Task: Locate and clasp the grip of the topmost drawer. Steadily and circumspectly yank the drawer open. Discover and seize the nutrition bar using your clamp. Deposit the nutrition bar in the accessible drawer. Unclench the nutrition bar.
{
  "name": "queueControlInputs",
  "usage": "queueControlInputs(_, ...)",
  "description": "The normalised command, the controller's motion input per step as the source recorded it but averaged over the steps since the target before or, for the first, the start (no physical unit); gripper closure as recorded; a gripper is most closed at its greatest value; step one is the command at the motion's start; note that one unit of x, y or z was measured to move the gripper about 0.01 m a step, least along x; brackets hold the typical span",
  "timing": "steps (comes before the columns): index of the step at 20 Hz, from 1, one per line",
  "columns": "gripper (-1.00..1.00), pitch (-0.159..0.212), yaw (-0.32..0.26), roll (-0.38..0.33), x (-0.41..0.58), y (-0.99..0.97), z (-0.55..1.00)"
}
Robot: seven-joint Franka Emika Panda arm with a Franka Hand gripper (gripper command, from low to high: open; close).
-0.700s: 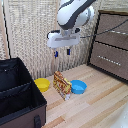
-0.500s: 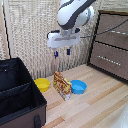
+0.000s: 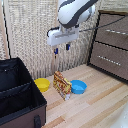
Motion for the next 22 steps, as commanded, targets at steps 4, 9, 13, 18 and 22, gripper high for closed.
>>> queueControlInputs(4, -1.0, -0.089, 0.193, -0.243, 0.0, -0.14, 0.05)
queueControlInputs(9, -1.0, -0.037, 0.145, -0.282, 0.059, -0.1, 0.08)
queueControlInputs(13, -1.0, 0.095, 0.154, -0.253, 0.01, 0.0, 0.25)
queueControlInputs(18, -1.0, 0.156, 0.162, -0.238, -0.014, 0.0, 0.23)
queueControlInputs(22, -1.0, 0.117, 0.158, -0.268, -0.014, -0.02, 0.14)
